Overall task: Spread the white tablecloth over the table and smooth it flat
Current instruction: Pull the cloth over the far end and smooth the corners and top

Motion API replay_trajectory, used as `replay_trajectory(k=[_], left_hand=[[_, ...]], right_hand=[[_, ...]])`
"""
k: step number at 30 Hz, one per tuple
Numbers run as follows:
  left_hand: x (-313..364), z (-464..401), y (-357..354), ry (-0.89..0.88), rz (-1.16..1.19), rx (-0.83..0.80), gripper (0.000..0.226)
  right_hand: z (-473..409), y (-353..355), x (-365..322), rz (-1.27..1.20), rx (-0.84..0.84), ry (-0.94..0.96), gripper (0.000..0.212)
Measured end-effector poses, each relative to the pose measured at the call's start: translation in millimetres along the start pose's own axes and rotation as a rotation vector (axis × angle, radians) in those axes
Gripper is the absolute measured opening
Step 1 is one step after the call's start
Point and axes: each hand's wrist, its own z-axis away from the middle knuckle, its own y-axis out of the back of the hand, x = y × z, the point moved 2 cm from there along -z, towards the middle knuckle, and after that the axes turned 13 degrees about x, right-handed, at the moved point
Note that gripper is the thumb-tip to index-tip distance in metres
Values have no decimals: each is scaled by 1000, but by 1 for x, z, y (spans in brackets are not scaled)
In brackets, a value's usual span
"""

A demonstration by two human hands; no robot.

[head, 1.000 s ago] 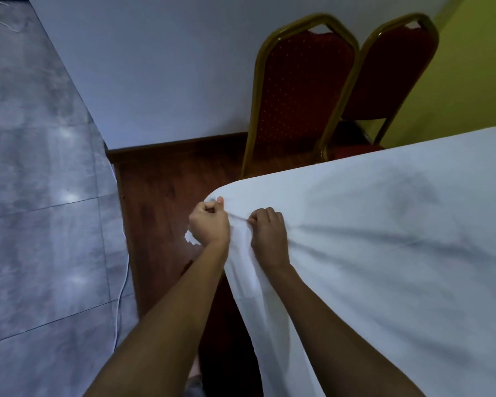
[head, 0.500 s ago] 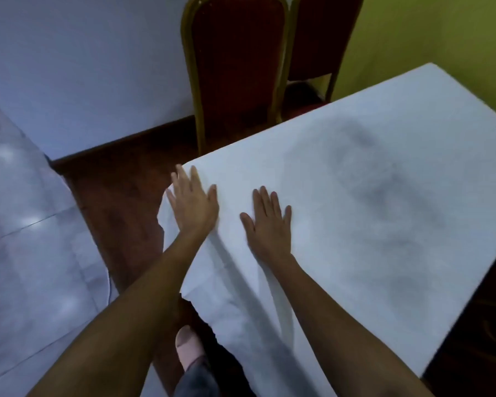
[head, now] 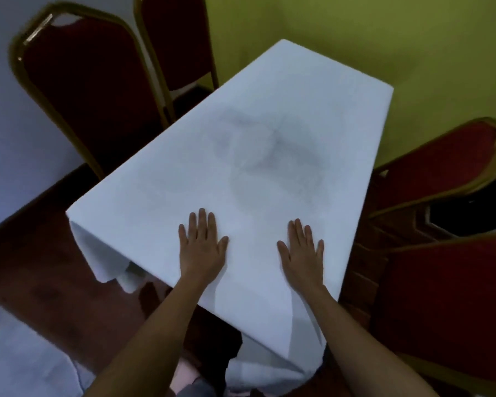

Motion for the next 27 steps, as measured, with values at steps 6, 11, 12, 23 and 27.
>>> replay_trajectory(k=[6, 11, 12, 23, 27], left_hand=[[40, 15, -3, -121, 7, -76, 82], [79, 5, -4, -399, 17, -143, 90], [89, -1, -4, -451, 14, -146, 85], [103, -141, -27, -602, 32, -167, 69], [61, -216, -25, -533, 32, -93, 77]], right_hand=[[27, 20, 52, 19, 30, -257, 65], [27, 28, 55, 37, -23, -282, 63], [23, 29, 54, 52, -6, -257, 63], [-76, 12, 23, 39, 107, -197, 70], [-121, -4, -14, 15, 158, -187, 64]])
